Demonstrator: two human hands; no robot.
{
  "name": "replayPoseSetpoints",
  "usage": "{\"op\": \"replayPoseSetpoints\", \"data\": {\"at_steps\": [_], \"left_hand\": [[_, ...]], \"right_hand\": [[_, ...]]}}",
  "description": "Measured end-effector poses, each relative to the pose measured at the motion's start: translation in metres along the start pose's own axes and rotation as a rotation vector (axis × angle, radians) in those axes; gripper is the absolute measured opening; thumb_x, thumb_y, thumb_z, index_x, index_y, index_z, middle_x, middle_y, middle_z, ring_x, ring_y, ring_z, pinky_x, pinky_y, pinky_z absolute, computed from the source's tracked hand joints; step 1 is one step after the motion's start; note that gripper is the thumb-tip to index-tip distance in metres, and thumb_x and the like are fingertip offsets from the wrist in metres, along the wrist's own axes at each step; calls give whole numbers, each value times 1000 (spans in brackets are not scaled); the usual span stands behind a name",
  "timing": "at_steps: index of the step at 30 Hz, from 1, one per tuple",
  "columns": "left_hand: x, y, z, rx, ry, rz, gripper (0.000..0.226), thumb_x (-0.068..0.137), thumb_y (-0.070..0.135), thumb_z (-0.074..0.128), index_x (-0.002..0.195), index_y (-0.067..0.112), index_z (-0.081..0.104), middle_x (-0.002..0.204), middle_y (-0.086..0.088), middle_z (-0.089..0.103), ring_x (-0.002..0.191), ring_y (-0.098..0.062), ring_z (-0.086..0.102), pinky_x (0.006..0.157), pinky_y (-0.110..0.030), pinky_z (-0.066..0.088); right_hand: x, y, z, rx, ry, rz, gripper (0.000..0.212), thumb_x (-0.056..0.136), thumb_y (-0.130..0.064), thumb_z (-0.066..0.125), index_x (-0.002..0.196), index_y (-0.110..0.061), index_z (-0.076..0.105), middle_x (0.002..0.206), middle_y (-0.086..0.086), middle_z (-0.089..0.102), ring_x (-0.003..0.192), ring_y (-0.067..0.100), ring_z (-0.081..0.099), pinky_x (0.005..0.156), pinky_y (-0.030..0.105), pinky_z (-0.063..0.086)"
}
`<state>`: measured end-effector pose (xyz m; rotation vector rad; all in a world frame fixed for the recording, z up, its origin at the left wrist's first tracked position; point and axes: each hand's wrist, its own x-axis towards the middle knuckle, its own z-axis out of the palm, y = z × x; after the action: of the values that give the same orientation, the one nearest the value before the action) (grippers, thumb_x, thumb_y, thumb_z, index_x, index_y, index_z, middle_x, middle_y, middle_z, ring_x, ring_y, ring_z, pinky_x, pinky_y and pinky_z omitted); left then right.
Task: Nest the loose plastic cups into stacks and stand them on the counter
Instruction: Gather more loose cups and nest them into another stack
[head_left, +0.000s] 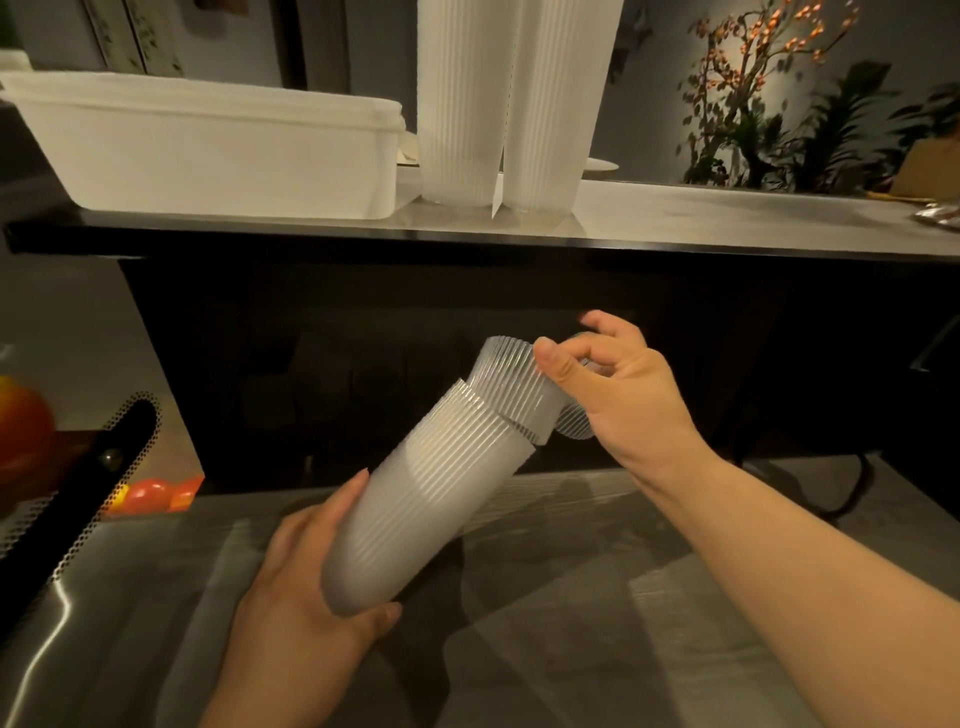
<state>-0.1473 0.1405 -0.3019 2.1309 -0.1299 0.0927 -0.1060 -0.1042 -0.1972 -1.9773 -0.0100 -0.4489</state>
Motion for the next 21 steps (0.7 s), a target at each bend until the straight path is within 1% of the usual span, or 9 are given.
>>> {"op": "replayPoseSetpoints", "data": {"at_steps": [4, 6, 8, 11, 14, 15, 17, 19, 21], "left_hand": [[-2, -5, -3, -9, -1, 3, 115, 56, 9, 92, 126, 72, 26, 124, 24, 38, 107, 3, 39, 88, -24, 35], [-3, -6, -3, -5, 2, 6, 114, 57, 9, 92, 124, 72, 25, 122, 24, 38, 100, 9, 38, 82, -18, 33], [-3, -6, -3, -19, 9, 2, 113, 57, 8, 91, 122, 72, 25, 122, 24, 38, 97, 12, 39, 77, -15, 33], [-4, -8, -4, -35, 8, -1, 113, 57, 7, 91, 119, 73, 23, 125, 23, 38, 106, 6, 37, 81, -17, 33], [-6, -10, -4, -75, 17, 5, 112, 56, 4, 91, 121, 73, 30, 124, 22, 41, 106, 2, 41, 81, -19, 33], [-7, -9, -4, -78, 12, 10, 112, 56, 4, 91, 123, 71, 31, 124, 21, 41, 107, 2, 41, 83, -20, 33], [-7, -9, -4, -83, -2, 21, 112, 56, 5, 91, 125, 69, 31, 124, 22, 40, 108, 2, 39, 85, -21, 32], [-7, -9, -3, -99, 1, 25, 113, 56, 7, 92, 124, 72, 28, 125, 23, 39, 107, 4, 38, 84, -20, 32], [-7, -9, -1, -117, 1, 34, 114, 56, 8, 92, 123, 73, 27, 125, 25, 38, 104, 9, 35, 83, -19, 32]], "right_hand": [[-1, 0, 5, -109, -90, 9, 20, 72, -56, 65, 72, -37, 72, 150, -10, 30, 134, 9, 28, 97, 26, 37], [-1, 1, 8, -184, -101, -5, 26, 68, -67, 62, 72, -43, 72, 150, -15, 28, 140, 15, 25, 108, 44, 36], [-2, 0, 9, -243, -128, -14, 31, 69, -72, 58, 79, -47, 73, 150, -21, 26, 141, 17, 23, 111, 54, 32], [-2, -6, 1, -271, -186, -7, 18, 84, -57, 60, 86, -46, 74, 149, -23, 27, 139, 14, 26, 109, 41, 33], [-2, -16, -13, -320, -293, -20, 9, 86, -47, 64, 89, -43, 72, 147, -20, 30, 129, 9, 37, 90, 20, 36], [-2, -19, -17, -355, -328, -25, 9, 84, -46, 66, 90, -43, 72, 147, -19, 32, 126, 7, 39, 87, 19, 36], [0, -23, -24, -385, -352, -36, 11, 81, -45, 68, 89, -40, 73, 144, -18, 37, 127, 5, 39, 91, 24, 36], [3, -25, -27, -336, -310, -45, 14, 76, -46, 70, 88, -39, 74, 141, -16, 43, 130, 3, 38, 98, 28, 35], [5, -27, -26, -280, -279, -58, 21, 71, -49, 67, 87, -37, 75, 139, -16, 44, 131, 2, 36, 97, 25, 35]]}}
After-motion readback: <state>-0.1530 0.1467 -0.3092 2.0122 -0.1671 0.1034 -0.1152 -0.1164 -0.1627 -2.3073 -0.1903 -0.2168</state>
